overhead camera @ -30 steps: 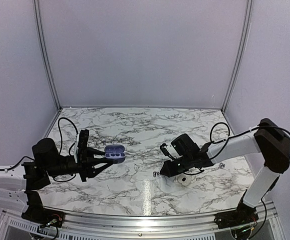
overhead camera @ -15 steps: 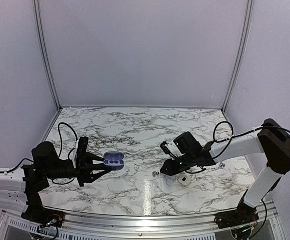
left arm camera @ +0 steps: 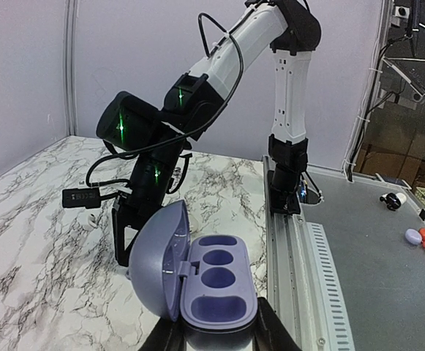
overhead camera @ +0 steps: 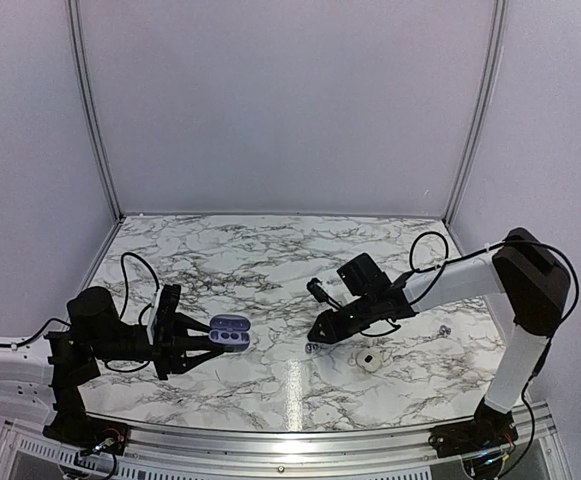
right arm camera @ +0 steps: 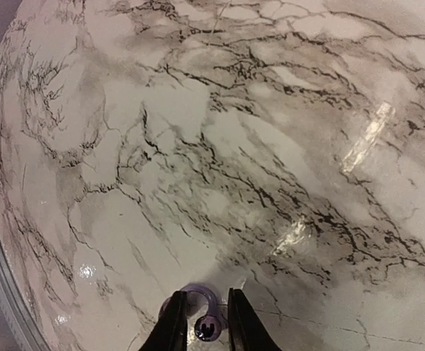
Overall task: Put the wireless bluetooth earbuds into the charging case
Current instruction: Adjust the left earbud at the center of the board.
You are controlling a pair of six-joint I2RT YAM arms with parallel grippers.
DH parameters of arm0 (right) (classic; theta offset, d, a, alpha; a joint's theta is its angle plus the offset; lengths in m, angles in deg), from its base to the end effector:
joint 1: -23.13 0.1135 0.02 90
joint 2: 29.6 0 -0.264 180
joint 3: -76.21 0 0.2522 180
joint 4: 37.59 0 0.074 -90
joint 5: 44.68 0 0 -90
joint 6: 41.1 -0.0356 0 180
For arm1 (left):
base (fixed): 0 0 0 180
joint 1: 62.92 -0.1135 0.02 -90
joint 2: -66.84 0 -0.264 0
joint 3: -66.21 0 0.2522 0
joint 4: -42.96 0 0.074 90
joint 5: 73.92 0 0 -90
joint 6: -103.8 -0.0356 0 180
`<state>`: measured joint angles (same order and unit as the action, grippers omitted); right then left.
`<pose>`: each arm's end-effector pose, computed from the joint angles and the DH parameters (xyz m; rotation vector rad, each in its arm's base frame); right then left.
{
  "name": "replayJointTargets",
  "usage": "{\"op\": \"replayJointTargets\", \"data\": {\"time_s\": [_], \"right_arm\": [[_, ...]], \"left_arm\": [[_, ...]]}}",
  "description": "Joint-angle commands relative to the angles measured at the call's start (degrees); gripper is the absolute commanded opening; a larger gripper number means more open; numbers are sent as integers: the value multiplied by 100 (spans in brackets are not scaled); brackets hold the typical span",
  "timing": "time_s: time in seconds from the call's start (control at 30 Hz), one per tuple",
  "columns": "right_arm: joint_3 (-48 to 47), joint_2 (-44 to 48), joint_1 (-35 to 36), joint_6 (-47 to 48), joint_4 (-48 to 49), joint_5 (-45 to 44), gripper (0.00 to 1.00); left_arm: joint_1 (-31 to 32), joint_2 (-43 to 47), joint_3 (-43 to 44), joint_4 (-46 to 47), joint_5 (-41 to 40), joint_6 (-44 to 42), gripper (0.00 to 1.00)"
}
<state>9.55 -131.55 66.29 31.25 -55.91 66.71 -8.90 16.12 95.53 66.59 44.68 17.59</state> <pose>0.2421 0.2448 0.1398 -0.7440 2.5430 0.8707 0.0995 -0.1661 0.2299 1.0661 1.2724 -1.1644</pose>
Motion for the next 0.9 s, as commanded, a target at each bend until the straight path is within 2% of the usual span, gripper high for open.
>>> {"op": "replayJointTargets", "data": {"time_s": [0.0,0.33,0.63,0.87], "right_arm": [[-140,-146,-23,71,-52,627,21],[468,102,-15,-261,265,1182,20],[1097,746,8,-285,101,1014,20],[1050,1098,194,3,-374,909,20]], "left_arm": [[38,-17,-52,58,135,-183,10],[38,-17,-34,49,18,-225,9],[38,-74,-2,16,-10,-230,9],[46,-54,-25,6,139,-318,9]]}}
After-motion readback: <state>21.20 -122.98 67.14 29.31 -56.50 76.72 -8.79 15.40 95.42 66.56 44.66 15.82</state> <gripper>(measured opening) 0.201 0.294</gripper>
